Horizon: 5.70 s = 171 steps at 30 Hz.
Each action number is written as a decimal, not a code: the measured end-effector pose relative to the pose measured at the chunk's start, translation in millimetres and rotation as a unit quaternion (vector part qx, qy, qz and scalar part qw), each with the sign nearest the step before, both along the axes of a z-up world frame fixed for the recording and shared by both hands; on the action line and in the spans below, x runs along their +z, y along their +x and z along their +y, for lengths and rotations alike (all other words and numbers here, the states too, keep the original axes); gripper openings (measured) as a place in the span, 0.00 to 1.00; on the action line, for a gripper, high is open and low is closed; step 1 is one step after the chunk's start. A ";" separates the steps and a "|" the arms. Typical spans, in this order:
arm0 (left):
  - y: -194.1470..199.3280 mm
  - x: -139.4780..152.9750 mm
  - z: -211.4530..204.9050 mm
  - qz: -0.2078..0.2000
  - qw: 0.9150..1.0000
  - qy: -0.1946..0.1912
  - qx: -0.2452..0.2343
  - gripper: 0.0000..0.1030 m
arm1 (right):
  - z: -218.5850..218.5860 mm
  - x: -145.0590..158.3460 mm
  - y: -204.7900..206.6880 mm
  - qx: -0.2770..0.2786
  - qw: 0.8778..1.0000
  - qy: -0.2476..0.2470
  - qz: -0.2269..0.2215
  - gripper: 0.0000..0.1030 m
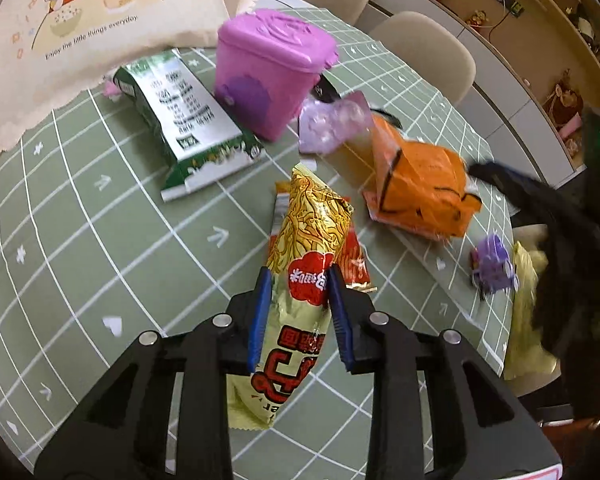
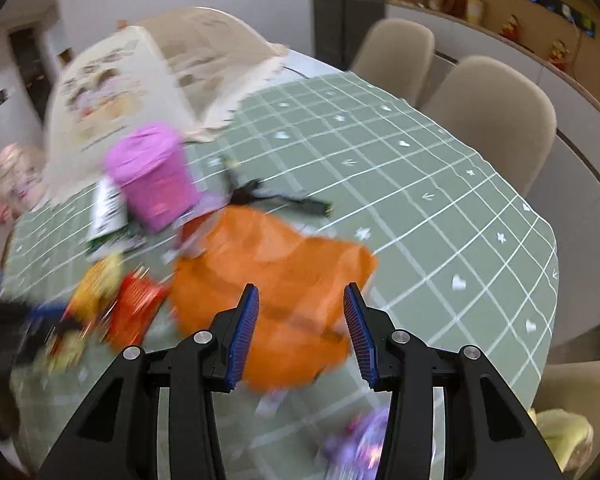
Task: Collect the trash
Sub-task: 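Grasp orange plastic bag with right tool while left tool holds gold wrapper, then carry gold wrapper and orange bag to yellow bag and open both tools, then grasp green milk carton with left tool while right tool reaches toward black strap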
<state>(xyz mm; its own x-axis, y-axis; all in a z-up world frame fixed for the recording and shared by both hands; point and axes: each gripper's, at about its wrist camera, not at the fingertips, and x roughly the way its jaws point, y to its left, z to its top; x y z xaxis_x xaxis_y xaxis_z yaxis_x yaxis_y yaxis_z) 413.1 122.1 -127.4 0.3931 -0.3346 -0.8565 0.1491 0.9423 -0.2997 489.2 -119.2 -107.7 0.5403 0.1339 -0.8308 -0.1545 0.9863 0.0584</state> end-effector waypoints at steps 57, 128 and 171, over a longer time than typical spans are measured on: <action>-85.3 125.3 -198.5 -0.153 0.978 -0.036 -0.138 0.28 | -182.4 130.4 -224.0 -0.149 0.971 -0.015 -0.188 0.14; -89.9 51.4 -265.1 -0.039 0.994 -0.075 -0.074 0.48 | -308.5 -40.9 -254.5 -0.194 0.978 0.080 -0.007 0.34; -58.2 50.6 39.7 -0.105 0.986 -0.042 0.120 0.55 | -19.9 49.5 -148.8 0.048 0.986 0.107 -0.122 0.37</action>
<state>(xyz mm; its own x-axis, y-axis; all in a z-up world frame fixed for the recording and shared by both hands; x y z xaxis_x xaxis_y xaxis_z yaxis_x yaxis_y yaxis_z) 354.9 161.7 -76.8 0.6353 -0.2769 -0.7209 -0.0090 0.9308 -0.3655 340.3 -139.1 -58.2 0.6966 0.3519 -0.6252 -0.2813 0.9356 0.2133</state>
